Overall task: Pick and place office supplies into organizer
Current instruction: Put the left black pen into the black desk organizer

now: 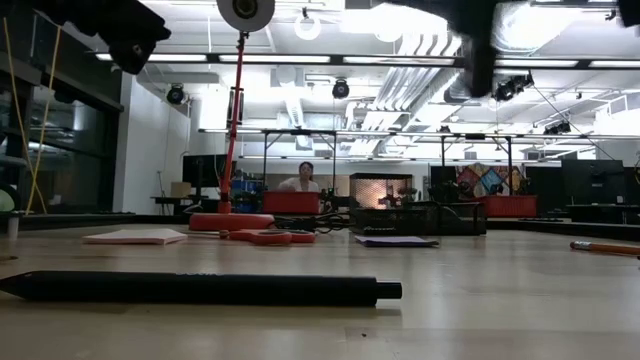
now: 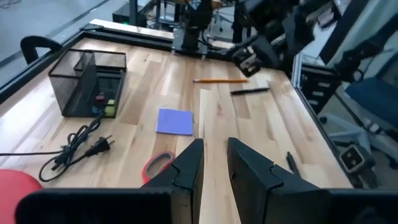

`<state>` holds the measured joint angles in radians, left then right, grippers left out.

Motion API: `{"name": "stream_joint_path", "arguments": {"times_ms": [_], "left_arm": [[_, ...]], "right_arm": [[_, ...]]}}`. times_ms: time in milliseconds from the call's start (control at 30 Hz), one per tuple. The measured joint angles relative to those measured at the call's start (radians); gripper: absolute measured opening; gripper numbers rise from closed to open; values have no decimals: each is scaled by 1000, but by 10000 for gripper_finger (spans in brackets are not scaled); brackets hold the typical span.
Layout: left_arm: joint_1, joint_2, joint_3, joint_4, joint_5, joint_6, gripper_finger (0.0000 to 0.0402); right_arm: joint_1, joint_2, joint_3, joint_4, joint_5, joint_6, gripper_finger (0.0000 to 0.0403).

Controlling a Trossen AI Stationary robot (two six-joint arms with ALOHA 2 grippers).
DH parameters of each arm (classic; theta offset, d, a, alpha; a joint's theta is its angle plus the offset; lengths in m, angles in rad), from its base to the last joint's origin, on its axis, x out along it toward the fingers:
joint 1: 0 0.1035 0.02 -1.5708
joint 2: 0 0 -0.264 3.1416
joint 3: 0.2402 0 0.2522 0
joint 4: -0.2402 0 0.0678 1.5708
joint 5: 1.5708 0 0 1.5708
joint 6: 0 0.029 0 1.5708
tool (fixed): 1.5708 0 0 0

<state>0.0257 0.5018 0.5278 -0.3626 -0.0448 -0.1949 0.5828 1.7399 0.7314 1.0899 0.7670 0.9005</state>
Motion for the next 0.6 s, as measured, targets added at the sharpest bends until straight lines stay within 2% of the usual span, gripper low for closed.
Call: {"name": "stream_joint_path", "arguments": {"times_ms": [133, 300, 400, 500, 600], "left_arm": [[0, 0, 0, -16, 6, 4, 63], [0, 0, 0, -18, 38, 24, 63], [0, 0, 0, -24, 40, 27, 63], [0, -1, 0, -23, 28, 0, 63], [0, -1, 0, -19, 5, -10, 63]], "right_arm": [[-119, 4, 3, 49, -274, -53, 85], [-216, 117, 3, 332, -540, -88, 75], [-216, 242, 2, 476, -590, -24, 68], [-204, 314, 21, 462, -636, 56, 59], [-189, 322, 59, 475, -668, -5, 53]]}}
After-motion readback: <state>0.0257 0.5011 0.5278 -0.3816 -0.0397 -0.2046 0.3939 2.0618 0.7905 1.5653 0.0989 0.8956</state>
